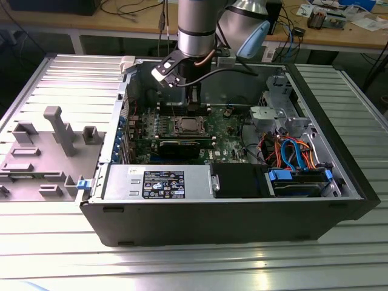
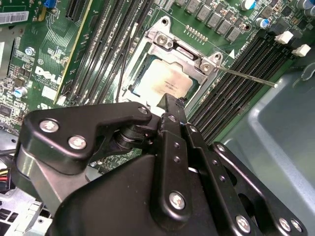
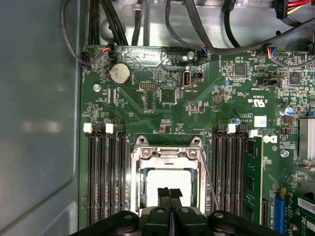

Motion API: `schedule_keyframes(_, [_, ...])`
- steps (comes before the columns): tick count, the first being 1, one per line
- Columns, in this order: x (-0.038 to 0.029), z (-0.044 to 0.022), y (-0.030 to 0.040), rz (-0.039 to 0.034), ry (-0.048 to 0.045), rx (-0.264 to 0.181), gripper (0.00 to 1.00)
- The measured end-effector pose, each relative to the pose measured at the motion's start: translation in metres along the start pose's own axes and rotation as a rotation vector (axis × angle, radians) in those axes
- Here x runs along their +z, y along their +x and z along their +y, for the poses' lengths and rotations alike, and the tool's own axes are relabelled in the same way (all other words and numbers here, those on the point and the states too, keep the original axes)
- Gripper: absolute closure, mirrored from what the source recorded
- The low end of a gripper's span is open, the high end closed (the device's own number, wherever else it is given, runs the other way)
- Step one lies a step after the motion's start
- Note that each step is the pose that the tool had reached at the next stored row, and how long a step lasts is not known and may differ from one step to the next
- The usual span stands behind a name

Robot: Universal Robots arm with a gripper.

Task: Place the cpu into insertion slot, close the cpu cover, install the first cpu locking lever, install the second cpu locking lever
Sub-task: 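Install the first cpu locking lever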

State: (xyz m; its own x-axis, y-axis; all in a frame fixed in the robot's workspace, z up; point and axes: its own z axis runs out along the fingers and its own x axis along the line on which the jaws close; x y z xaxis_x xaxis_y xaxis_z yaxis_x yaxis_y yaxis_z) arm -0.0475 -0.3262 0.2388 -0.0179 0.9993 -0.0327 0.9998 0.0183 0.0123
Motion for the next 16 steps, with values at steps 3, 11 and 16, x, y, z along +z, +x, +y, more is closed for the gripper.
schedule_keyframes(3, [-0.0022, 0.0, -0.0001, 0.0001, -0.0001, -0.002, 0.89])
schedule_keyframes(11, [-0.0042, 0.0001, -0.0001, 0.0009, -0.0023, -0.07, 0.89])
schedule_keyframes(16, [-0.0042, 0.0, -0.0001, 0.002, -0.0053, -0.161, 0.89])
